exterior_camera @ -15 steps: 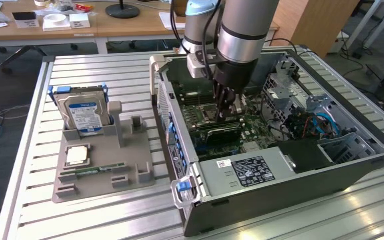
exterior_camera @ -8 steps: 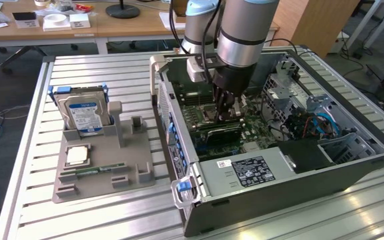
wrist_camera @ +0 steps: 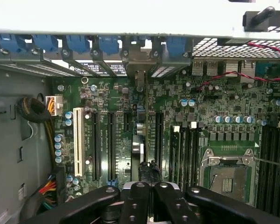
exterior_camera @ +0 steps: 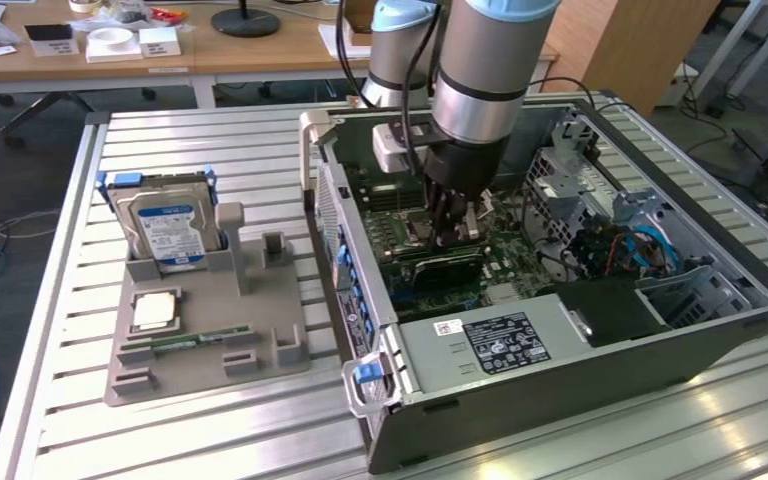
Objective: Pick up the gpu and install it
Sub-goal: 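Press down on the gpu until it lock into place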
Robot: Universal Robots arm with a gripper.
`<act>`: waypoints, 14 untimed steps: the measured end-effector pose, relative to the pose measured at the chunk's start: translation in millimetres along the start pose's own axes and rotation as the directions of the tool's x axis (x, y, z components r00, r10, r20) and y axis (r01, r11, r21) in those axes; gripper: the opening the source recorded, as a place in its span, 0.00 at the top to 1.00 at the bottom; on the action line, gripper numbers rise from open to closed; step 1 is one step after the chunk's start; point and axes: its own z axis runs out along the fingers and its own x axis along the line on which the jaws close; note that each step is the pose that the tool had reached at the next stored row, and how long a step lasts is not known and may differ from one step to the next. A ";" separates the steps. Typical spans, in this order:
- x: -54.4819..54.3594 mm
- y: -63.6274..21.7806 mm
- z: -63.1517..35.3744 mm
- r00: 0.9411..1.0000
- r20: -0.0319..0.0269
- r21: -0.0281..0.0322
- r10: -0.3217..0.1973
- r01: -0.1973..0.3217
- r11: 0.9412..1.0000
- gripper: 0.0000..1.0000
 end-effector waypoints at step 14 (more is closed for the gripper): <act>-2.9 -0.9 6.4 1.000 -0.002 0.000 0.011 -0.011 1.000 0.89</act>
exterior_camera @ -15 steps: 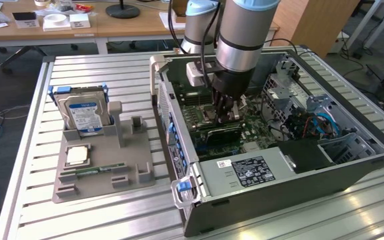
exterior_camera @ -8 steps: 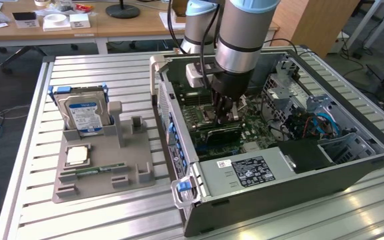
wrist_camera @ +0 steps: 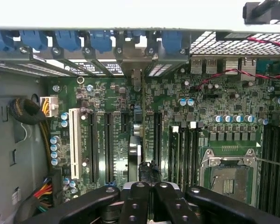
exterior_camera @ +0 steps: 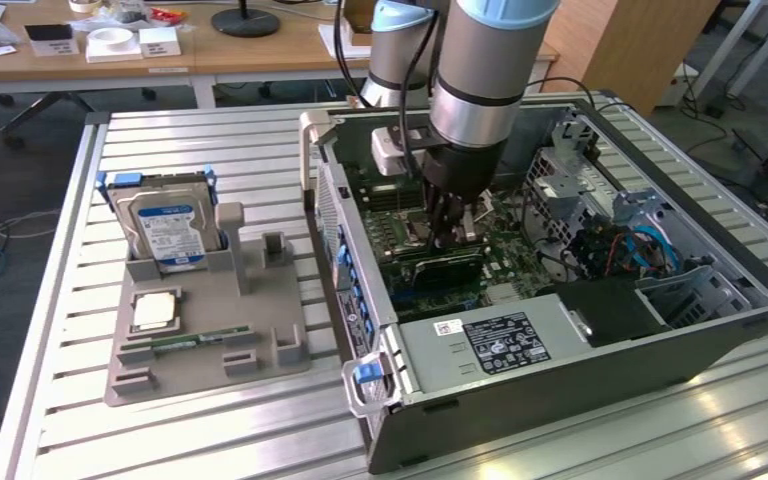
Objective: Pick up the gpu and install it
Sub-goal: 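Press down on the gpu until it lock into place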
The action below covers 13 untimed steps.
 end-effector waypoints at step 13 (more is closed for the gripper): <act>1.5 -1.4 4.0 1.000 0.000 0.000 0.000 0.000 1.000 0.89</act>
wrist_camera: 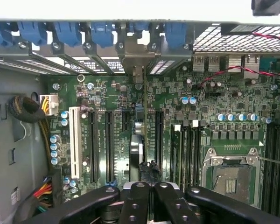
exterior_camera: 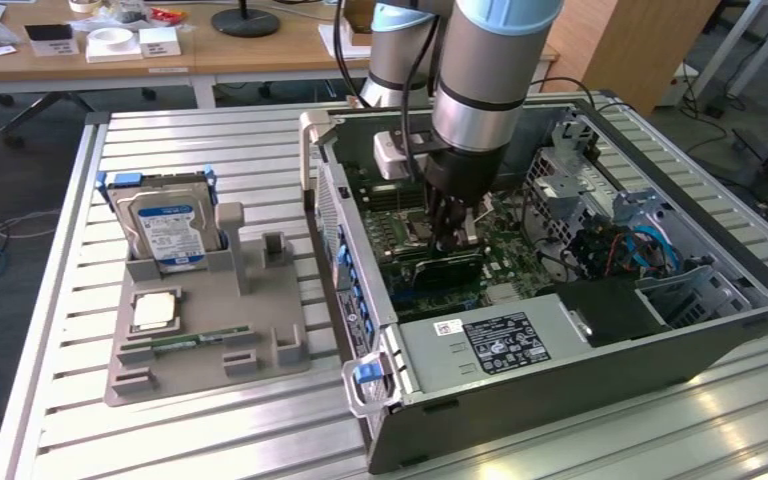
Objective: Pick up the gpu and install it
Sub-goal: 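Press down on the gpu until it lock into place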
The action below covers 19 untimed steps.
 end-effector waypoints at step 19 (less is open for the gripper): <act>0.0 0.1 3.0 1.000 0.000 0.000 0.000 0.000 1.000 0.89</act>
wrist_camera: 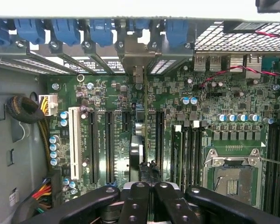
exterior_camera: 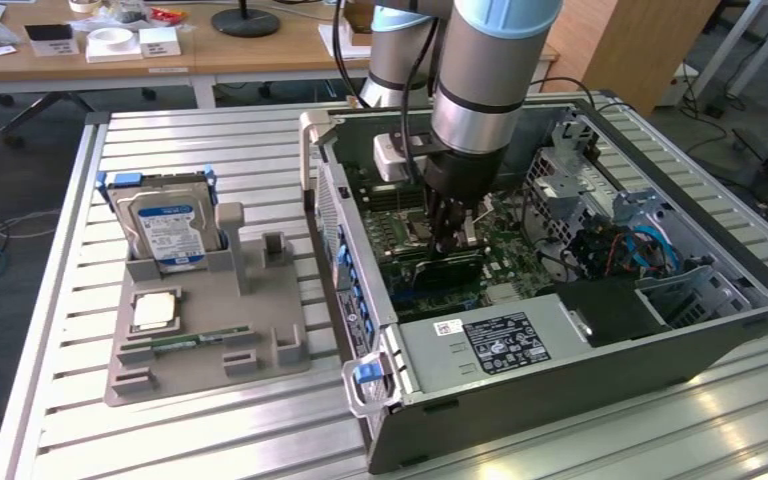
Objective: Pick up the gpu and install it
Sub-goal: 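Press down on the gpu until it lock into place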
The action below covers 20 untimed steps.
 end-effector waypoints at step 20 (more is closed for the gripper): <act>-0.1 0.5 0.9 1.000 0.001 0.000 0.000 0.000 1.000 0.89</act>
